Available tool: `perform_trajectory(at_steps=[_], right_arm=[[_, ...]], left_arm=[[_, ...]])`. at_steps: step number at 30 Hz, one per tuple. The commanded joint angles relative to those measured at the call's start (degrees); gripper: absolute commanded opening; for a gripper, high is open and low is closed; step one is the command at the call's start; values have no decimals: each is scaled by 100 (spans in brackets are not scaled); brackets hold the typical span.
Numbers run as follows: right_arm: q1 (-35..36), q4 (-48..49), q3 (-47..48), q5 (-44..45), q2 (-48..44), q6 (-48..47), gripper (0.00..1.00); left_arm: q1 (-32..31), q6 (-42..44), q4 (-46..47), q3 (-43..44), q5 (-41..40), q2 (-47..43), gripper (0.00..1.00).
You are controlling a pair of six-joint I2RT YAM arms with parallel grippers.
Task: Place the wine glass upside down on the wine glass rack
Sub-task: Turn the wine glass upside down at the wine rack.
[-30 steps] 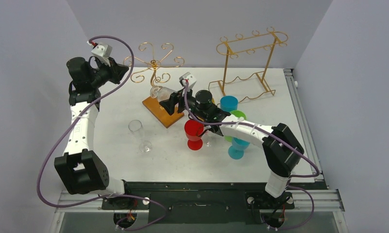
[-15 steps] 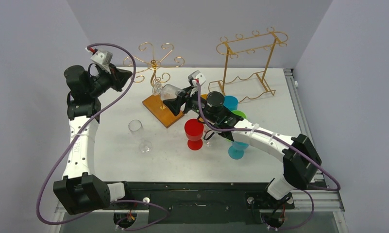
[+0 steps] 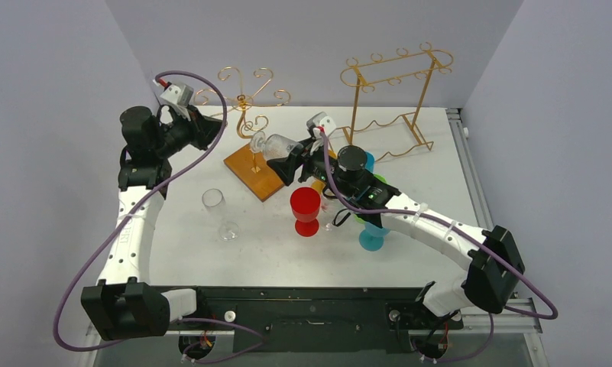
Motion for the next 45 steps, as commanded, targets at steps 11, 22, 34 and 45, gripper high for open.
perform_trajectory(at_steps=[11, 22, 34, 45], right_arm=[[-291, 345, -14, 61, -514, -34, 0], [-115, 287, -98, -114, -909, 23, 0], [586, 428, 237, -44, -853, 159, 0], [873, 645, 483, -28, -532, 291, 0]], left_arm=[[-572, -1891, 152, -396, 570, -518, 2], [-179, -611, -1915, 1476, 874, -532, 89], [-296, 771, -3480, 1144, 1680, -789, 66], [-323, 1116, -3863, 1168, 1902, -630, 33]])
